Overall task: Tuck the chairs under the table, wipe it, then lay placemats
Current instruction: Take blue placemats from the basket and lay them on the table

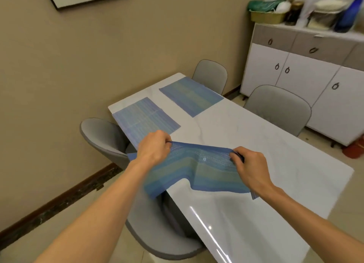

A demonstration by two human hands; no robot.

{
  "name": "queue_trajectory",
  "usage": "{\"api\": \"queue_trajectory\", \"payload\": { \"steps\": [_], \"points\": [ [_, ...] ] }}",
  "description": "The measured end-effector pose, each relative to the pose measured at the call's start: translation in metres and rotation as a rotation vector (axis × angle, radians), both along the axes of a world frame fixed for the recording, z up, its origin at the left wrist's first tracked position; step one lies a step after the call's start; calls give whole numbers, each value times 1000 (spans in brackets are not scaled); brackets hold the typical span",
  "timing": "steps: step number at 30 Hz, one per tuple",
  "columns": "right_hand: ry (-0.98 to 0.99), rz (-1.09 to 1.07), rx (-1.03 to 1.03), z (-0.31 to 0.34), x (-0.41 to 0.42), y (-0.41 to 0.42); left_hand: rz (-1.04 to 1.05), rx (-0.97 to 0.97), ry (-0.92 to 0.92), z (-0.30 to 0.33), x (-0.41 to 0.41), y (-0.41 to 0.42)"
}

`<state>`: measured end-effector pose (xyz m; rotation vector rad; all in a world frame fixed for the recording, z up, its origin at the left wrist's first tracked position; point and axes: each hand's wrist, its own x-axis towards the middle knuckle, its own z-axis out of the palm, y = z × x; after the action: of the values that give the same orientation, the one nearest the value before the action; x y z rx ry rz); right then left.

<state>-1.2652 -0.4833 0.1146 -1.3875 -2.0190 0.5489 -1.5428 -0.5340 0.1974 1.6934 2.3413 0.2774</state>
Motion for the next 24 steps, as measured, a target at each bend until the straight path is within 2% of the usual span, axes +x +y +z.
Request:
{"api": "queue_trajectory", "payload": {
  "steps": [9,16,21,24],
  "points": [
    [-71,-274,-50,-9,-45,4,-247,-28,-124,-35,-51,103],
    [-84,-452,-187,-18,-82,-13,-437,-98,-223,-54,-81,165],
    [-177,-613,-284,-19,-75,-13,-599,-120,-225,-54,-76,196],
    [-154,-702,-322,-12,-59,-4,-656,-93,-240,-46,-67,212]
  ]
}}
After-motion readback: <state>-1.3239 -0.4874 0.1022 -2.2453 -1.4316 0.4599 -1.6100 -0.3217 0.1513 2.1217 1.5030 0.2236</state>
